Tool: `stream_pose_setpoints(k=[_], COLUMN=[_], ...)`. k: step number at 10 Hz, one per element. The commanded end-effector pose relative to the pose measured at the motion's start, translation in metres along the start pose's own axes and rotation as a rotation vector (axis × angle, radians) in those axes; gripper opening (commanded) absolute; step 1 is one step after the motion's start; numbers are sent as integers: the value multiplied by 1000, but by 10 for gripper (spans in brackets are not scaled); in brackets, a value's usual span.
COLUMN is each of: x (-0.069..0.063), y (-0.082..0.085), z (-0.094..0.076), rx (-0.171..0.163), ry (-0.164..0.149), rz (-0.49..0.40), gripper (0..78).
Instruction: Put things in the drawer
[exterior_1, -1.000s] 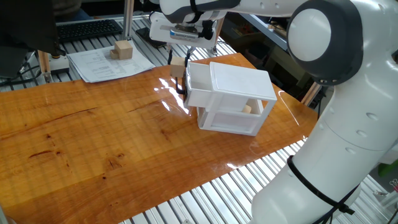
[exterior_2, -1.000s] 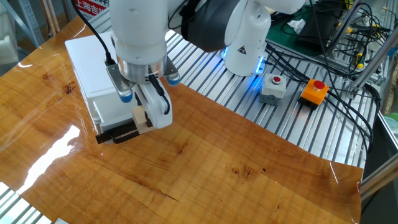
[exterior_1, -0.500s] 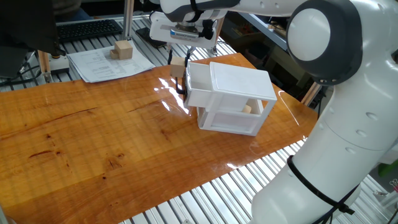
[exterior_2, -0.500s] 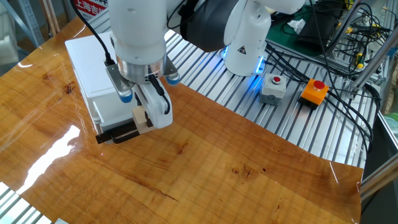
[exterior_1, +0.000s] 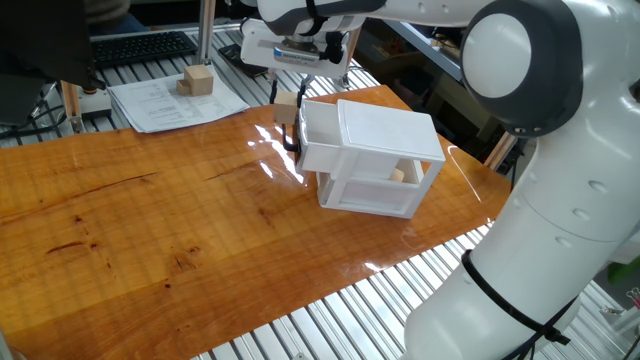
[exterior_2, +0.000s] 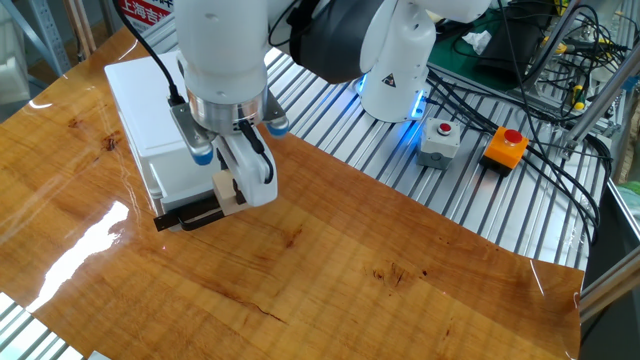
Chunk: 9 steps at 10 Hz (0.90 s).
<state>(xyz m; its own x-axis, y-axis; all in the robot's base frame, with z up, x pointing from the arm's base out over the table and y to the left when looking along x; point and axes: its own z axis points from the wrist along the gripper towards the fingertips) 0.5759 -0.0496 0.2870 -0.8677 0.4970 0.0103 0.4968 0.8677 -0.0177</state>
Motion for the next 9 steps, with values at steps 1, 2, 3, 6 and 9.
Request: stream_pose_setpoints(k=[1,2,3,6,9], x=[-1,-1,0,0,-2], y=[0,-1,-10,-26,-44], z=[-2,-3,-12,-24,-25], rx=[25,25,31,37,40], ry=[-26,-24,-12,-2,9], rz=[49,46,12,-1,-35], gripper=[13,13,13,13,13])
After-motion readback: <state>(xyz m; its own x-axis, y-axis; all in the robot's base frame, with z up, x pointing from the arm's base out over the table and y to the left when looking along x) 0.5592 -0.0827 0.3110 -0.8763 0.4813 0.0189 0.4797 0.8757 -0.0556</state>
